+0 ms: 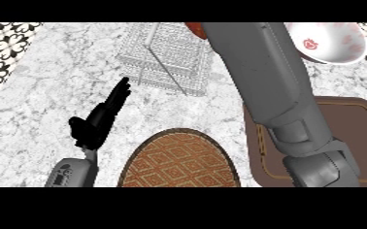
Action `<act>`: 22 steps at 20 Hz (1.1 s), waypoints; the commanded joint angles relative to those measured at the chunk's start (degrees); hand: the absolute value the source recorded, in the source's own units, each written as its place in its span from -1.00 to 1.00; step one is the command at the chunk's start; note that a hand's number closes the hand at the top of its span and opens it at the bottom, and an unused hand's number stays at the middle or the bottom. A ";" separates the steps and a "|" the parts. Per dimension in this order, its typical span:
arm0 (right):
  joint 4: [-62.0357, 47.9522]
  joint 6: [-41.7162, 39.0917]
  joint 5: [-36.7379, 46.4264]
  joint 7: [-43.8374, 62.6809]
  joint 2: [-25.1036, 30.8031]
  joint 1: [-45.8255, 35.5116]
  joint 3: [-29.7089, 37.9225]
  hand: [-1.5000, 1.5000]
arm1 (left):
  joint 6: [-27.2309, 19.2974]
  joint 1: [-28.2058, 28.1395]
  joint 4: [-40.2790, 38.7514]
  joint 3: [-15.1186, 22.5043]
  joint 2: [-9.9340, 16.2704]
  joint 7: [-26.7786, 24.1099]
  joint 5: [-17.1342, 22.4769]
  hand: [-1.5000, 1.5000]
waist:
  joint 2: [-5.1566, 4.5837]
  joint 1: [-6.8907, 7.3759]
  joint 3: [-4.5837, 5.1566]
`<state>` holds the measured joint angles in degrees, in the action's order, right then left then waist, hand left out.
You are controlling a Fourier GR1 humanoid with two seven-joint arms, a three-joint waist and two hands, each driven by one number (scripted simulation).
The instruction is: Pick the sweet potato from the tray and place it in the tiered basket
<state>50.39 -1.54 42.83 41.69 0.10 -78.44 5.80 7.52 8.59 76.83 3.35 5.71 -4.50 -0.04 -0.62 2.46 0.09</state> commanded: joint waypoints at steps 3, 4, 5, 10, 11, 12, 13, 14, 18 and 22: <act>-15.39 9.14 -4.73 -4.46 -0.10 -5.72 -2.58 1.00 | 0.06 2.58 -0.21 -0.37 0.08 1.88 -0.08 0.00 | -0.09 0.73 0.00; -17.86 9.40 -4.04 -6.85 -0.10 -6.88 0.11 1.00 | -1.95 1.34 1.76 2.01 -2.48 1.93 -1.60 0.00 | -0.32 1.20 -0.01; -19.99 10.52 -3.60 -7.66 -0.10 -7.34 -0.68 1.00 | 0.89 -0.78 2.84 1.04 0.19 1.32 -0.30 0.00 | -0.29 1.44 0.00; -26.22 14.60 -11.00 -9.28 -0.10 -11.49 -2.04 1.00 | 2.11 1.56 -0.64 0.14 0.51 -0.41 0.13 0.00 | -0.68 2.53 0.07; -27.26 15.79 -12.79 -11.69 -0.10 -10.03 -2.84 1.00 | 0.97 4.25 -1.43 0.26 -0.66 1.27 -0.13 0.00 | -0.94 3.09 0.08; -28.38 15.71 -13.36 -11.34 -0.10 -11.56 -2.16 1.00 | -0.51 3.82 -0.13 1.68 -2.04 2.04 -1.34 0.00 | -0.80 2.90 0.06; -28.90 16.28 -16.11 -12.47 -0.10 -10.41 -3.51 1.00 | 0.07 2.91 -0.67 2.23 -2.02 0.64 -1.69 0.00 | -0.64 3.09 0.06; -29.15 15.78 -17.44 -12.62 -0.10 -11.31 -2.26 1.00 | -0.78 3.04 -0.74 1.64 -1.89 0.69 -1.97 0.00 | -0.57 2.64 0.05; -31.69 15.71 -23.97 -8.67 -0.10 -12.43 2.38 1.00 | 0.79 1.23 1.51 1.59 -1.10 1.86 -0.70 0.00 | -0.46 3.44 0.03; -34.24 16.24 -31.05 -4.73 -0.10 -14.39 5.08 -1.00 | -0.05 4.16 -1.87 1.55 -2.23 1.58 -1.43 0.00 | -0.43 2.97 0.06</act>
<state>18.24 14.27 17.95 34.48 0.03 -91.04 8.48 7.94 12.12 75.86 4.22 4.43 -3.22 -0.88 -1.20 5.43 0.14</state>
